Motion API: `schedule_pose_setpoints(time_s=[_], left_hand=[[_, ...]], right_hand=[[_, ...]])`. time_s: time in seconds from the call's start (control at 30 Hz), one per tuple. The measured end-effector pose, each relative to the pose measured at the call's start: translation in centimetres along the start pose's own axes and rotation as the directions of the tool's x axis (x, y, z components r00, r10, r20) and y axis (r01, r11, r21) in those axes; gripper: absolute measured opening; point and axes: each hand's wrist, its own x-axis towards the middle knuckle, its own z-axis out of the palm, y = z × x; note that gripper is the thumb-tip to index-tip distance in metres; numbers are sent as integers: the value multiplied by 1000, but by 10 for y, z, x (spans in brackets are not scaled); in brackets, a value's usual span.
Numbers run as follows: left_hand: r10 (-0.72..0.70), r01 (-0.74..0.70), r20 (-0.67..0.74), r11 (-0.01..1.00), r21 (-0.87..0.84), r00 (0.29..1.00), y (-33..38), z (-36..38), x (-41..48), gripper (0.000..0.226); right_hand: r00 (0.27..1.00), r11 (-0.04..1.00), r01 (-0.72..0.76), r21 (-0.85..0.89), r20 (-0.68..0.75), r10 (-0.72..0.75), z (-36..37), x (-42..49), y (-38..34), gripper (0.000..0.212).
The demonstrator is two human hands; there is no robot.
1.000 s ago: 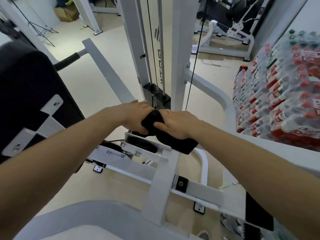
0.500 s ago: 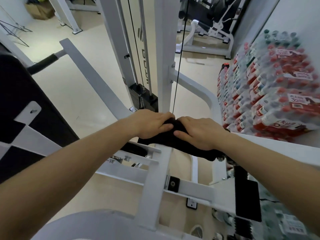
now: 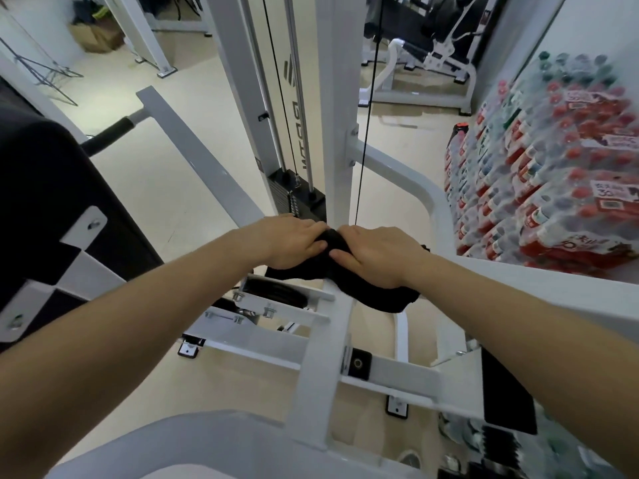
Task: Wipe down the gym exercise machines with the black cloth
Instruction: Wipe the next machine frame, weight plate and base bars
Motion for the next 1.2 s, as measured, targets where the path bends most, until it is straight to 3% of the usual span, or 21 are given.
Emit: schedule_pose_setpoints(time_s=[0.23,0.57,0.77,0.9,1.2], left_hand=[[90,-88,-94,996,25,992,49,7,3,64],[-19,20,-26,1000,7,999,18,7,-14,61],[49,-45,-48,995,87,998,66,3,6,71],[106,-90,-123,987,130,987,91,10,24,79],[144,-150,-166,988,-25,976,179,-13,61,59]], right_hand=[[997,999,45,-27,56,-44,-4,-47,38,68],[999,998,-27,-49,-41,25,4,-22,6,55],[1000,998,19,-54,20,-18,0,-56,41,68],[997,1000,-26,-3,76,26,-6,-83,72,65],[983,984,-180,-12,39,180,-12,-161,132,57]])
